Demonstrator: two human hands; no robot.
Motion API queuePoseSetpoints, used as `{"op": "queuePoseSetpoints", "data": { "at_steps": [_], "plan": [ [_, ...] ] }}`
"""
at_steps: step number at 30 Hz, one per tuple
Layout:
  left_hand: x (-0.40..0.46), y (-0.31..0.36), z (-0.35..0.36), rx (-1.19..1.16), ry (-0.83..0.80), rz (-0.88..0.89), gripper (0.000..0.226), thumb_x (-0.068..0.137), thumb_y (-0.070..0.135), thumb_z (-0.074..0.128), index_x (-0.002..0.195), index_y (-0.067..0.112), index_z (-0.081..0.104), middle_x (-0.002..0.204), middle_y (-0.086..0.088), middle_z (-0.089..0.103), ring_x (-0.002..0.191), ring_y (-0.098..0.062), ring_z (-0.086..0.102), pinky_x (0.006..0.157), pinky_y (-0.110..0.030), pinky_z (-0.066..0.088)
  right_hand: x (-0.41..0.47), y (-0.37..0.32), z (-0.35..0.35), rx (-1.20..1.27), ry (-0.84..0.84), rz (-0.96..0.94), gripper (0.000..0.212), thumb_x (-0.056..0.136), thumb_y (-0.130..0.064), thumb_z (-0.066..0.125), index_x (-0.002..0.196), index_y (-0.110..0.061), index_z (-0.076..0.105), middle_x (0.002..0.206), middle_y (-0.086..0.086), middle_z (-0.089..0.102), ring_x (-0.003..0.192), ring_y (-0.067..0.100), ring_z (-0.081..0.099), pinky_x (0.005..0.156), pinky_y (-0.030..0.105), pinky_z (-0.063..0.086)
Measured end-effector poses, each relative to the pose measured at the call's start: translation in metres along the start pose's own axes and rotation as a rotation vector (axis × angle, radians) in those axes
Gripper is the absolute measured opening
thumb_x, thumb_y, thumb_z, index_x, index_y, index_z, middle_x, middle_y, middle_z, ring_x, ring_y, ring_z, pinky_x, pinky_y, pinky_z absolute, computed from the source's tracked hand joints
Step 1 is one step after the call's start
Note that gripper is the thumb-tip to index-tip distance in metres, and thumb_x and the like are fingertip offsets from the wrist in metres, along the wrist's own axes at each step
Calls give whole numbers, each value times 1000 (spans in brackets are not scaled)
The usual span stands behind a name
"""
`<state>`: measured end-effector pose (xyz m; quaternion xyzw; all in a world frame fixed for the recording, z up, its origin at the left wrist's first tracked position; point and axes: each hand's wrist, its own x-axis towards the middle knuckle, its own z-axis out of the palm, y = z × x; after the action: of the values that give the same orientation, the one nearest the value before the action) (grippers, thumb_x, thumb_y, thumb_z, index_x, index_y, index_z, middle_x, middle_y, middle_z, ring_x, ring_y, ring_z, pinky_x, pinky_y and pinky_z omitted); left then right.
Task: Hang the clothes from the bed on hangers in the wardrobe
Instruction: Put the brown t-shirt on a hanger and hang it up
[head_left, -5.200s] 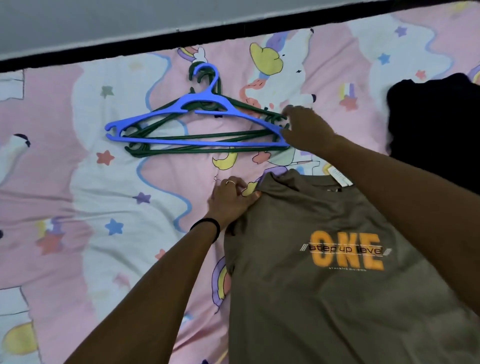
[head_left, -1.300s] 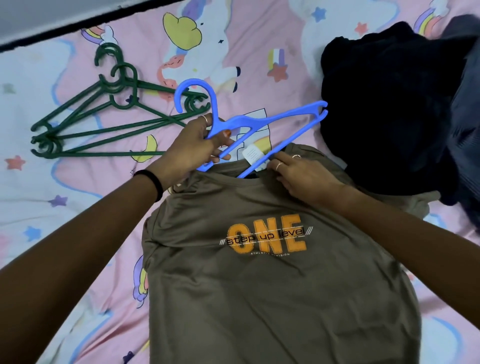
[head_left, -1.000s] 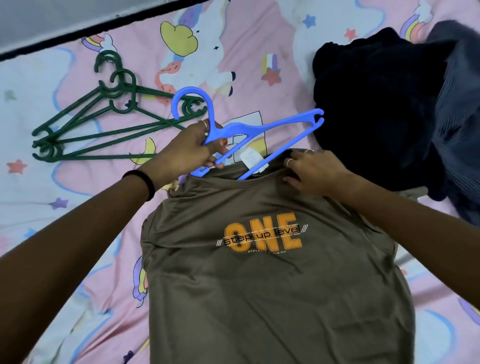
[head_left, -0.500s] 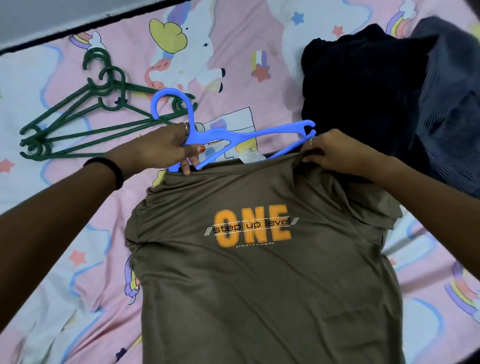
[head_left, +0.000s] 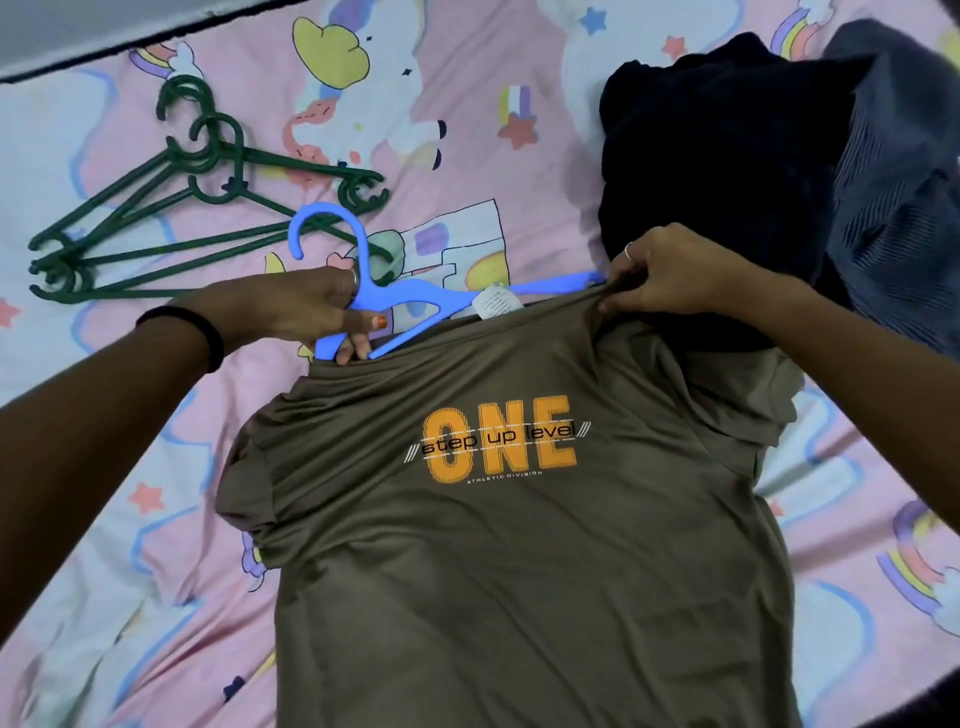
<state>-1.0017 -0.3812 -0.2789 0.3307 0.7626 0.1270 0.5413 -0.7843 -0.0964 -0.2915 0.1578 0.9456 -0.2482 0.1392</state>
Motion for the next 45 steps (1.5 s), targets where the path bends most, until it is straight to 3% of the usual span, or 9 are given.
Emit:
{"op": "queuePoseSetpoints", "data": {
  "at_steps": [5,13,20,25,28,32,36,41,45],
  "plan": [
    [5,1,12,297,29,31,26,98,28,52,76,13,50,55,1,60,47,-9,51,48,-17,40,19,-16,-14,-115,-50,-97,28,80,-25,76,100,-5,71,92,10,68,83,21,59,75,25,39],
    [21,29,20,133,266,185,12,99,27,50,90,19,53,78,1,66,66,-15,58,62,-25,44,20,-63,-13,-74,49,-310,16,82,-7,63,96,-4,69,93,10,70,86,26,61,77,23,40],
    [35,39,24,19,571,212,24,99,27,50,108,5,55,100,-16,65,92,-30,60,77,-35,43,-13,-82,13,-68,-73,-390,31,85,-24,65,116,-25,62,123,-4,57,110,20,57,88,39,51],
    [38,40,23,-10,583,285,26,99,25,50,107,1,56,99,-10,67,83,-15,60,63,-15,37,5,-52,12,-221,226,-93,65,83,-32,70,139,-14,43,139,12,43,119,37,50,100,46,38],
    [33,40,19,2,603,329,25,99,24,51,106,2,58,93,-4,66,78,-12,57,60,-4,35,21,-39,10,-126,96,10,56,89,-42,62,135,-15,46,126,10,54,114,32,53,98,42,41],
    [20,44,19,17,588,361,25,98,27,53,100,2,58,89,-6,63,67,2,53,62,-12,37,22,-45,15,2,111,-62,22,96,-23,55,102,-2,60,80,11,58,79,34,57,65,34,39],
    [-21,36,13,-87,678,304,30,101,41,39,105,19,58,104,-4,64,93,-20,58,79,-31,42,-5,-53,2,42,177,-63,17,96,-21,55,100,-5,61,82,12,61,78,32,58,68,41,44],
    [-107,-8,24,196,597,108,54,80,71,37,102,28,62,91,3,66,87,-19,62,73,-30,43,-75,-76,-32,92,353,-25,14,95,-19,58,99,-6,63,74,2,54,72,25,54,60,29,26],
    [-185,18,36,275,601,114,30,88,43,54,86,14,59,71,-7,64,73,-34,62,63,-36,45,-153,-103,-70,142,411,11,13,94,-16,59,103,-9,65,70,3,56,68,27,56,59,34,35]
  ]
}}
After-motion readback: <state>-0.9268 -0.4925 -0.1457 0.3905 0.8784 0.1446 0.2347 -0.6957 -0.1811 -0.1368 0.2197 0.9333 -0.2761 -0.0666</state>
